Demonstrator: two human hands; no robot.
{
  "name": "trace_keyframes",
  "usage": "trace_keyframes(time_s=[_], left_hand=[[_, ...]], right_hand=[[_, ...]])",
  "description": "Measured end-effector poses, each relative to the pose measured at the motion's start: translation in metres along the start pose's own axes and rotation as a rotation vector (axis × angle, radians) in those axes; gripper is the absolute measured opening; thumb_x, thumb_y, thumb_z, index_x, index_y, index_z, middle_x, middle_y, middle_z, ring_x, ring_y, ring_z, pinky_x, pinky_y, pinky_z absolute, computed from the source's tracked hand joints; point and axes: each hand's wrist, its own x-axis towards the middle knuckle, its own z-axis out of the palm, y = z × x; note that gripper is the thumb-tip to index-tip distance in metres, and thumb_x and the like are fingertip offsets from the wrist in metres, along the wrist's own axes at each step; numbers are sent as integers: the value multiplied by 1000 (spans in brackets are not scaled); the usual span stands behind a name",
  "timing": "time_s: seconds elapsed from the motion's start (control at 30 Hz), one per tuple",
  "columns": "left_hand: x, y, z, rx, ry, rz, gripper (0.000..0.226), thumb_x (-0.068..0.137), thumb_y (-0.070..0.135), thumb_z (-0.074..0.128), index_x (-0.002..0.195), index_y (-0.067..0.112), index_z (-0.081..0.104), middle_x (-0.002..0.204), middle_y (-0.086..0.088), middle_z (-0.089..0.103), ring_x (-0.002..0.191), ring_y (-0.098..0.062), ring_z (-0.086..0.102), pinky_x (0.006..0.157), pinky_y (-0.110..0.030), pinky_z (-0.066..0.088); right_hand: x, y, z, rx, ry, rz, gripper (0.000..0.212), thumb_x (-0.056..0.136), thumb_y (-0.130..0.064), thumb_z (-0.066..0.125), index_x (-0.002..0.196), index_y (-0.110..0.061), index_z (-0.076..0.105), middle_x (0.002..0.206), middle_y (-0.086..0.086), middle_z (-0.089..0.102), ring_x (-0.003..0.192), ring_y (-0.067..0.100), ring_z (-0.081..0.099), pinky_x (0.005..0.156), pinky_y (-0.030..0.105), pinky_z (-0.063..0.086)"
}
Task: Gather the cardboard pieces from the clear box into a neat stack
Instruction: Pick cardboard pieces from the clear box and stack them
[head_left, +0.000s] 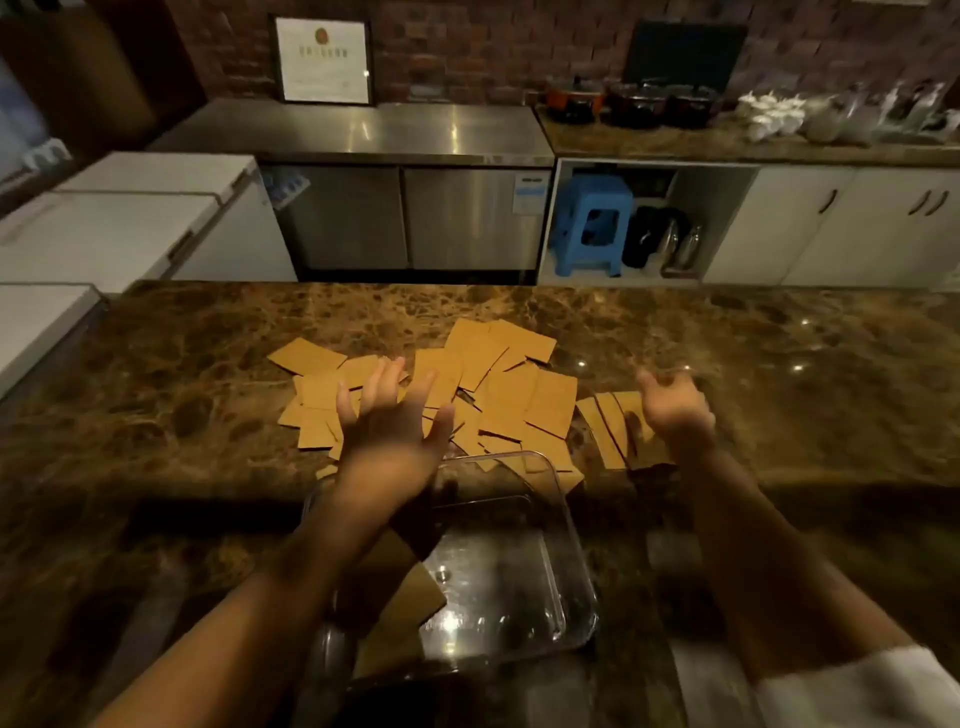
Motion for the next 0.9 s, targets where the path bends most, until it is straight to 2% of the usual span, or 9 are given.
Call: trace_keyframes(time_s=[0.2,0.4,0.53,0.6,0.67,0.7,0.77,0.83,0.9], left_hand=[[1,-2,10,-50,2,-39,44,99,47,49,136,24,58,159,-12,35,147,-28,27,120,-53,2],[0,-2,8,-73,23,-57,40,99,46,49,130,23,61,160,-13,30,145,-30,29,120,-50,5],[3,3,5,-88,30,-56,39,98,45,51,129,24,61,160,-12,29,145,-29,27,120,-48,5],[4,8,4,-99,17,-58,38,97,45,50,129,26,60,160,-11,27,145,-28,26,120,-48,4],[5,13,3,-120,6,-56,37,97,44,51,129,27,59,161,-10,25,145,-28,25,120,-46,3],[5,16,3,-130,2,-54,36,97,43,51,128,28,59,162,-9,24,145,-28,25,120,-46,2],[5,22,3,-143,-7,-55,35,96,42,51,128,29,58,162,-8,23,146,-28,23,120,-46,1],[5,26,3,-150,-28,-59,34,96,41,52,128,30,57,163,-7,22,147,-28,21,121,-47,2],[5,30,3,-168,-40,-64,34,97,41,52,129,31,56,163,-7,20,147,-27,20,122,-47,3]], right_hand=[[5,15,14,-212,-75,178,99,75,-78,60,144,-8,44,148,20,42,135,39,37,109,52,33],[-11,6,35,-420,-103,139,108,59,-64,85,141,-10,37,147,18,42,136,37,35,109,54,34],[-15,3,37,-389,-142,173,105,60,-49,92,138,-10,32,145,20,44,133,38,41,106,52,40],[-15,2,35,-270,-178,203,102,61,-36,95,136,-11,31,141,19,41,126,38,48,79,47,58],[-18,3,32,-183,-184,204,99,63,-25,95,135,-15,28,137,18,40,107,34,54,37,31,48],[-18,2,31,-166,-190,195,98,64,-22,95,134,-15,27,134,18,43,94,30,56,30,25,41],[-19,1,30,-150,-239,186,95,64,-18,95,132,-11,28,126,18,55,84,27,60,41,30,50],[-20,1,30,-143,-300,209,87,61,-16,95,127,-2,40,114,18,64,96,33,67,68,43,61],[-24,2,31,-159,-325,191,62,63,-17,94,113,-1,61,100,16,70,86,30,71,70,44,64]])
